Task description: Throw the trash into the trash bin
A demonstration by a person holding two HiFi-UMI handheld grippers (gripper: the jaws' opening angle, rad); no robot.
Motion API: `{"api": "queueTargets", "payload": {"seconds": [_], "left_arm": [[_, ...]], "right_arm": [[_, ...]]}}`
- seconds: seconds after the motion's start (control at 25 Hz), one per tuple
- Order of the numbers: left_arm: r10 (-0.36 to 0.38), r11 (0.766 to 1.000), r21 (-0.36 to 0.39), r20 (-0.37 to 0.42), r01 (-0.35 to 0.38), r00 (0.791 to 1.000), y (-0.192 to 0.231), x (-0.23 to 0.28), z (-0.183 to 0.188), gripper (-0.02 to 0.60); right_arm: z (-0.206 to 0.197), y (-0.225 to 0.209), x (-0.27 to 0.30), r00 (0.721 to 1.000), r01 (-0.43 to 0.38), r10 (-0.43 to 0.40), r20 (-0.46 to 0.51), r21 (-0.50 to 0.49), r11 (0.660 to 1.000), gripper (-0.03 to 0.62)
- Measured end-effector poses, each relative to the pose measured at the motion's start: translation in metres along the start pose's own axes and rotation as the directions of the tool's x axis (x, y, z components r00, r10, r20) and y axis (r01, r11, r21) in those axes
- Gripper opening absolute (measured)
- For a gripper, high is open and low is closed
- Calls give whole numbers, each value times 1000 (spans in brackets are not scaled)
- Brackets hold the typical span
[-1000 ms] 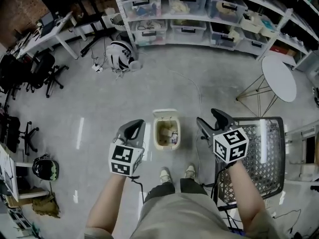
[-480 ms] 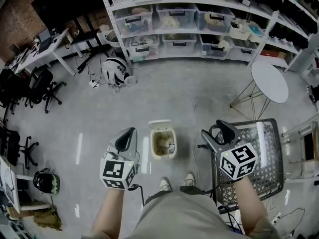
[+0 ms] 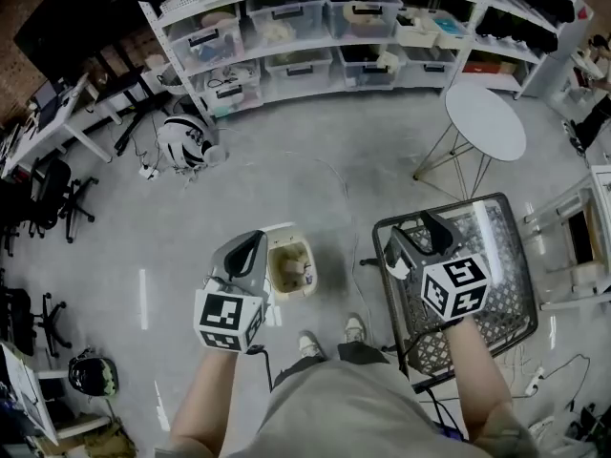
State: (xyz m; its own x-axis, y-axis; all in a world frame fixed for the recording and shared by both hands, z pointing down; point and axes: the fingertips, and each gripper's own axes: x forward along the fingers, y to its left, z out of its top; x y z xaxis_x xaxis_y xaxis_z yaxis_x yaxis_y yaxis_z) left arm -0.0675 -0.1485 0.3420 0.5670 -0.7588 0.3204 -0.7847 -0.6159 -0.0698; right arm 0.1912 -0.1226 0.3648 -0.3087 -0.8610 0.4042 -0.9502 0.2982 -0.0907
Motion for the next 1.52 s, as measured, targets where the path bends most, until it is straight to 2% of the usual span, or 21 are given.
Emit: {"api": "queueTargets", "payload": {"seconds": [0.16,0.32,0.72,1.16,1.4,1.52], "left_arm": [[-93,996,9,-26,93,995,-37,38,-3,3],[-178,984,-41,-74,176,981,-68,76,-24,3],[-305,950,-15,-237,311,922,-133,135,-76,3],[-356,931,-78,-412,357,839,-167,153,-158,3],[-345,934,-103,-506,341,791,-172,157,-209,3],[-353,931,-115,-526,347,774,-174,159,-226,2]], "right_arm": [[-35,-34,-4,997,55,-53,-61,37,998,275],[-81,-58,-3,986,93,-82,-142,70,993,276],[-198,-98,11,947,134,-84,-310,143,981,275],[-316,-94,38,861,81,24,-508,184,980,275],[-355,-92,50,831,74,50,-554,200,977,275],[-372,-90,57,811,65,59,-581,190,980,275]]}}
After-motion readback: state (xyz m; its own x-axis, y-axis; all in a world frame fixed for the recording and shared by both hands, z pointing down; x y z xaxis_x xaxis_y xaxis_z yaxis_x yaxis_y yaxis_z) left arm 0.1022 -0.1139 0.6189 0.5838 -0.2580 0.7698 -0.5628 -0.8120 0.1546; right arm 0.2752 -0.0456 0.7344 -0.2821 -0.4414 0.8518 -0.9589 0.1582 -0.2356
